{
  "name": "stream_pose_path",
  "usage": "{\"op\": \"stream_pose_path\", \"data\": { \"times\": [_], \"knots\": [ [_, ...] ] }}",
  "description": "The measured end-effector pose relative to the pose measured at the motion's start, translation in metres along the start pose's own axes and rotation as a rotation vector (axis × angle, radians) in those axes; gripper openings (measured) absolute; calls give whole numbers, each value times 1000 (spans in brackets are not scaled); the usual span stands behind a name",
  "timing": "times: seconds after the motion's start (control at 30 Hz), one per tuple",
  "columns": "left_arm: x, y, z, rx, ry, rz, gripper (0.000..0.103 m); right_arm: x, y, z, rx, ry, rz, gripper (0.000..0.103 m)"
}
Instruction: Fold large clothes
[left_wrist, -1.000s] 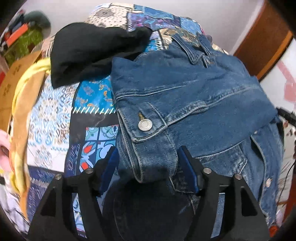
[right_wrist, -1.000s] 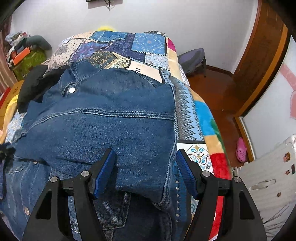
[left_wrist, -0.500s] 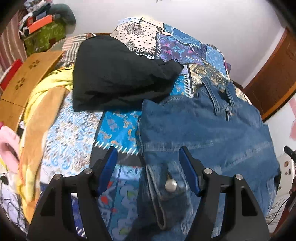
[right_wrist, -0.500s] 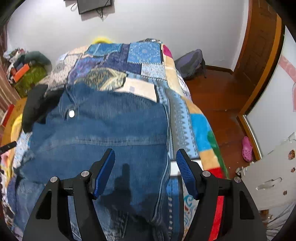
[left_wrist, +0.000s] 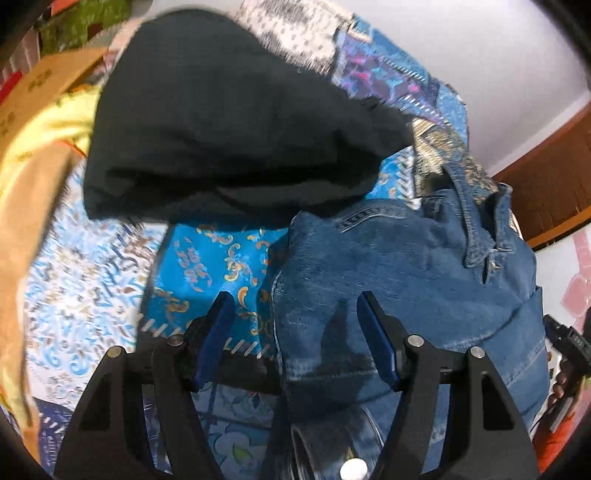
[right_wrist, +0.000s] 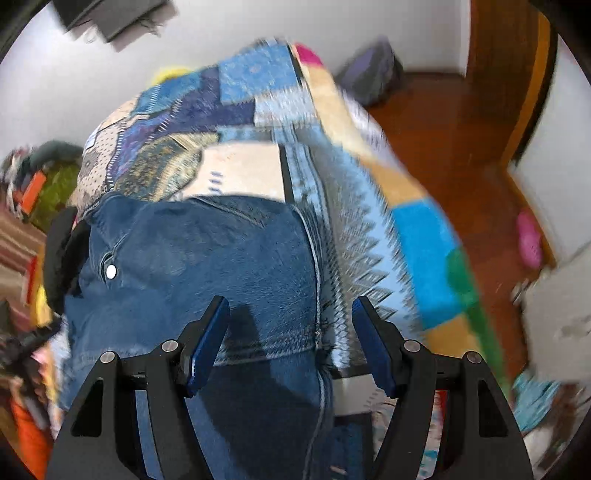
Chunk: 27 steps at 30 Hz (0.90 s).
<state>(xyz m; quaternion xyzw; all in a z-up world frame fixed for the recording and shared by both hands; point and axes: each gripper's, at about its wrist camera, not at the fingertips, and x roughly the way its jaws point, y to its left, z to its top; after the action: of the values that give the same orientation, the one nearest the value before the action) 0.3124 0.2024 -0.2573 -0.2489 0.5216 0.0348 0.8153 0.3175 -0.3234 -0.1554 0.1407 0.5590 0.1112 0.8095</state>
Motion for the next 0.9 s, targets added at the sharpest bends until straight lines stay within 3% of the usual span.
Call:
{"op": "stream_pose_path", "data": {
  "times": [0.2, 0.37, 0.43, 0.5, 0.53, 0.6, 0.7, 0.8, 0.9],
  "knots": [
    [34, 8, 4, -48, 95, -85, 67, 19, -13, 7, 93, 39, 125, 65],
    [45, 13, 10, -92, 93, -113, 67, 28, -11, 18, 97, 44, 175, 68],
    [48, 15, 11, -117, 96, -155, 56, 32, -12, 21, 127, 43, 189, 68],
    [49, 15, 11, -130, 103, -191, 44, 32, -12, 21, 142, 29, 186, 62],
    [47, 14, 10, -129, 96, -202, 33, 30, -12, 20, 141, 27, 184, 57],
    [38, 9, 8, -102, 67, -193, 23, 29, -12, 19, 146, 35, 177, 34],
    [22, -3, 6, -60, 9, -145, 13, 20, -20, 15, 209, 13, 202, 17],
    [0, -22, 6, 9, -54, -83, 9, 9, -25, 19, 257, 19, 263, 9],
    [-33, -44, 8, 94, -138, -42, 8, -14, -12, 24, 195, -17, 257, 8]
  ]
}}
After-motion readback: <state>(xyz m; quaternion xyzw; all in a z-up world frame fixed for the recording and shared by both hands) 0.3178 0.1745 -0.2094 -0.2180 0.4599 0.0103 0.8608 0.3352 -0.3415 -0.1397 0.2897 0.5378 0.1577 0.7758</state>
